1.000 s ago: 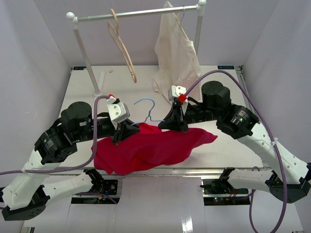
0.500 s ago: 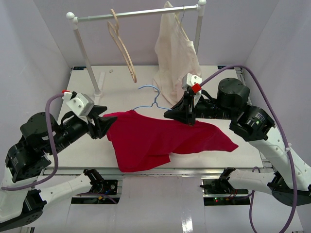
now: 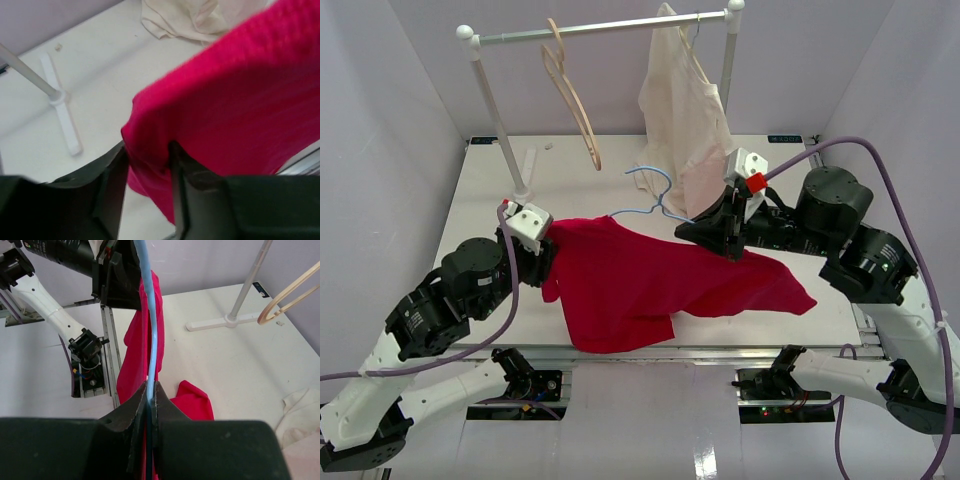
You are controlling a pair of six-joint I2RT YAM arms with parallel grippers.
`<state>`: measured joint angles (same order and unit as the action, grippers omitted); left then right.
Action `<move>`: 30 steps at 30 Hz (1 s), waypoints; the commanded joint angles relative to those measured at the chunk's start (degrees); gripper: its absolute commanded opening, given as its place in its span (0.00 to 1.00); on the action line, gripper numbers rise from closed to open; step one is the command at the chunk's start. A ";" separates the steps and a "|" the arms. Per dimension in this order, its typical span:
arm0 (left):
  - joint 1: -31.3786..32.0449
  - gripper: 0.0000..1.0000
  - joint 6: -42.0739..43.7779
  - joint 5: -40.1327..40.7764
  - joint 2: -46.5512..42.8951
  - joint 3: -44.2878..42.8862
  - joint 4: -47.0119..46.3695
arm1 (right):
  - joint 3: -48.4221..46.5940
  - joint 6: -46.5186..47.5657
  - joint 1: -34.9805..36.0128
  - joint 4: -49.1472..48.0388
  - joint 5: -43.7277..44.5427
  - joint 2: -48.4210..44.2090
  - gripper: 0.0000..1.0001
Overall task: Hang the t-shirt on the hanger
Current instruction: Place the hanger at the clothesline.
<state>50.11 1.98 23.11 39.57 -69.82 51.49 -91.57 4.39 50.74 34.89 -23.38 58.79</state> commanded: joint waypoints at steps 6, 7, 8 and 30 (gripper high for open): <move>0.23 0.00 1.20 0.67 -4.23 1.53 -4.99 | -3.03 -0.81 -0.12 -1.80 2.34 -3.73 0.08; 0.21 0.00 1.14 1.24 -4.28 1.49 -4.95 | -2.92 -0.61 -0.12 -1.53 2.90 -3.91 0.08; 0.17 0.00 1.05 2.17 -4.34 1.42 -4.88 | -2.79 -0.40 -0.12 -1.32 3.63 -4.08 0.08; 0.17 0.91 -10.62 -5.15 -4.15 0.48 -9.39 | -0.99 -2.91 -0.12 -2.92 24.31 1.12 0.08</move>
<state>50.37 -1.90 19.03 37.36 -68.29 46.99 -91.18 2.60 50.74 35.48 -9.72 58.33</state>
